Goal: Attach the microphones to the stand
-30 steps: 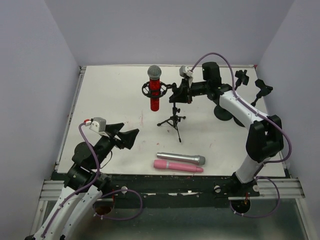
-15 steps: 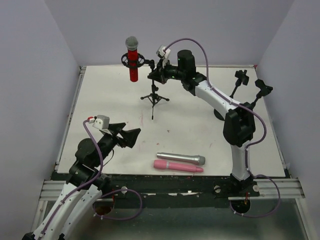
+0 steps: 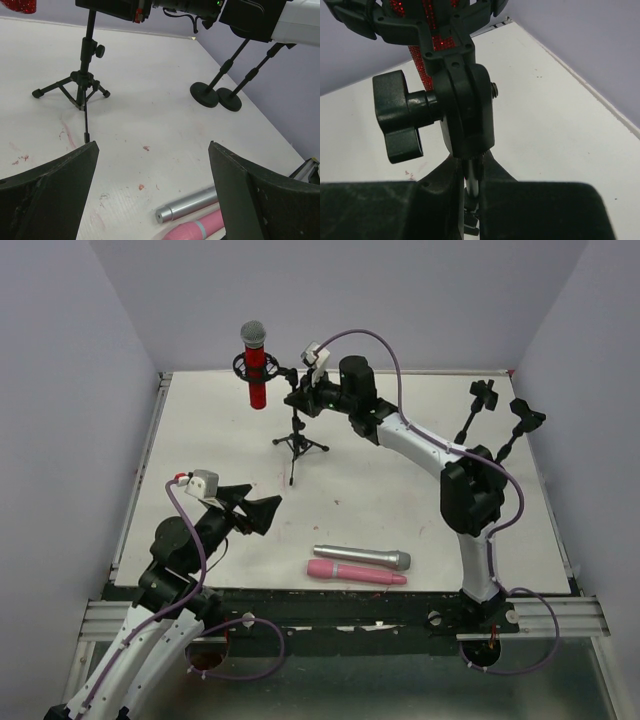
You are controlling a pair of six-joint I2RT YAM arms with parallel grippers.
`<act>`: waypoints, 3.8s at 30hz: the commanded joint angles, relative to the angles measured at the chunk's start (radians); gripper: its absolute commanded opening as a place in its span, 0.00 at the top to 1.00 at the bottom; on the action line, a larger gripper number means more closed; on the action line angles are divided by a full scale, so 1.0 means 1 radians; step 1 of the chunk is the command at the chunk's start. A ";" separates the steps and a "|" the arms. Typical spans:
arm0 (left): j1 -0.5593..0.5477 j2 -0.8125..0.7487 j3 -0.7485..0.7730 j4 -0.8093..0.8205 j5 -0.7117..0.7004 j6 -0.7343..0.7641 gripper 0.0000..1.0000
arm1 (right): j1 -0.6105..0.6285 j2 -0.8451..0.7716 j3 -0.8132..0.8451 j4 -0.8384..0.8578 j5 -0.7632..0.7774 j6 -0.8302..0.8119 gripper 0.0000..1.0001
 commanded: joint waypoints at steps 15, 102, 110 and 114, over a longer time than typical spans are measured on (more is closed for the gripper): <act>0.005 0.006 -0.011 0.039 0.023 0.001 0.01 | 0.003 -0.109 -0.098 -0.031 -0.081 -0.019 0.48; 0.621 1.175 0.620 0.588 0.363 0.498 1.00 | -0.270 -0.792 -0.859 -0.155 -0.594 -0.154 0.00; 0.688 1.218 0.605 0.623 0.399 0.486 1.00 | -0.273 -0.778 -0.859 -0.158 -0.598 -0.156 0.00; 0.703 1.227 0.577 0.652 0.396 0.435 1.00 | -0.275 -0.777 -0.859 -0.158 -0.601 -0.157 0.00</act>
